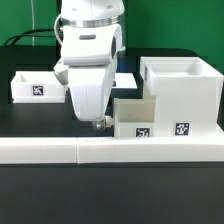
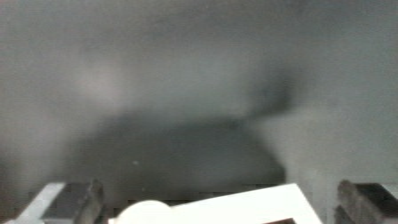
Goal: Assemble drawer
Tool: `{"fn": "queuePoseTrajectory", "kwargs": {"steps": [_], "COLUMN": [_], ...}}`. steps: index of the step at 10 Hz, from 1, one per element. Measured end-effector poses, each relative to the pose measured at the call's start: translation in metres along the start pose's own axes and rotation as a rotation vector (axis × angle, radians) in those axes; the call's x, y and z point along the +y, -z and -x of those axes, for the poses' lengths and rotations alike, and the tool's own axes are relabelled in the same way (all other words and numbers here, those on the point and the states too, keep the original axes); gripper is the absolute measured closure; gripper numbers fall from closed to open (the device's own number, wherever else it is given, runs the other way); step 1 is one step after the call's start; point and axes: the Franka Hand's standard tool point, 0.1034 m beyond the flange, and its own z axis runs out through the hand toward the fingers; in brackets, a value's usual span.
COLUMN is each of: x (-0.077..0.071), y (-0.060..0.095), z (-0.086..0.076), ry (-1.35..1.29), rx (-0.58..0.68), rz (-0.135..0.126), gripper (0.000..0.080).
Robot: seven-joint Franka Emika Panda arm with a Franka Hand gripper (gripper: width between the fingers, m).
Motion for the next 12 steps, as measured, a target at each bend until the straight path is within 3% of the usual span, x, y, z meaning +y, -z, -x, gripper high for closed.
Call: {"fn": "queuePoseTrajectory", "kwargs": {"steps": [3,5,8,10,12], "x": [0.0,0.001,0.001,-0.001,-0.002], "y": [0.0,-0.001,-0.002,-0.006,-0.006], "z": [0.001,0.0,-0.028,-0.041,-0.041], "ry": [-0.001,0.15,0.174,0.153,0.131], "rx": [0.0,-0.01,-0.017,-0.016,-0.029], "rz": [0.0,0.003,0.002,-0.032,-0.039], "gripper": [0.015,0.015,0.015,0.015,0.015]}}
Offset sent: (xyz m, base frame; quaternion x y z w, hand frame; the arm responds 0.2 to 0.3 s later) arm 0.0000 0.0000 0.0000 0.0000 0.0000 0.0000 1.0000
